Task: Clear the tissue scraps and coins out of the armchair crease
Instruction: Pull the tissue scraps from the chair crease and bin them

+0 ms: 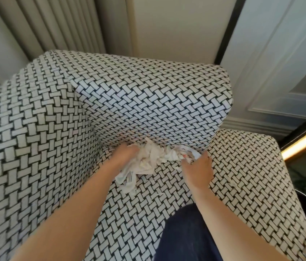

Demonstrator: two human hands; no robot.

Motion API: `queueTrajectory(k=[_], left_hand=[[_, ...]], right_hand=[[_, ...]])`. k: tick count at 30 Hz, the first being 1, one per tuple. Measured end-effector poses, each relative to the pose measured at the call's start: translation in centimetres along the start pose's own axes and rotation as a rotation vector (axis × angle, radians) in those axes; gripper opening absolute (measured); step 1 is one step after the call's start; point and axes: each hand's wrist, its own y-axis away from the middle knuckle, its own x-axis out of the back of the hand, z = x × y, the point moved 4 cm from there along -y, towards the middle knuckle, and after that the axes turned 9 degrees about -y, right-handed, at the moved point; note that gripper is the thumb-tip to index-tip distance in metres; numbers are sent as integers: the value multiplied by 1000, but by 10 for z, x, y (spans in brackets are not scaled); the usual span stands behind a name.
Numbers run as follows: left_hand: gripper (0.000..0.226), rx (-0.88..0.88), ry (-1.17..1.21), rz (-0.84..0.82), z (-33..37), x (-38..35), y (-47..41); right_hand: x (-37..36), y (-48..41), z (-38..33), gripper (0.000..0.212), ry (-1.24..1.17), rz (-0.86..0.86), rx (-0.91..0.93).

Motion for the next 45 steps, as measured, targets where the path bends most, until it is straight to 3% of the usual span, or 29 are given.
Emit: queueTrajectory(k=[5,7,10,16,19,24,27,30,35,38,40,45], left_hand=[[73,10,-187,2,0,-24,-13],[66,-7,-219,-5,-1,-29,-20],[45,-34,-183,-56,-10,-34,-38],[53,-116,-84,-201,18,-21,1],[60,-139,-79,-235,1,-31,-24],[29,-140,-121,-279,23,-28,19],[40,-169,-132,-290,21,-30,21],[33,-180,-73,-315,21,-33,24],[67,-163,106,-296,18,-33,25],[41,-178,121,-377,21,-46,28],[28,-164,83,-320,22,-50,22],[43,-149,102,-365,31,-47,20]], right_hand=[[-6,-1,1,57,14,22,70],[-6,1,0,55,101,-20,93],[-4,0,-1,49,226,-61,130],[-7,-1,-2,47,187,-123,195],[-7,2,-5,44,115,-176,190],[-9,13,-9,54,60,-313,170],[-11,18,-12,56,78,-420,186],[-13,23,-15,63,58,-518,183],[-19,26,-13,84,77,-596,196],[-23,24,-9,95,32,-622,194],[-24,21,-7,94,-14,-644,203],[-22,20,-10,86,18,-716,279]])
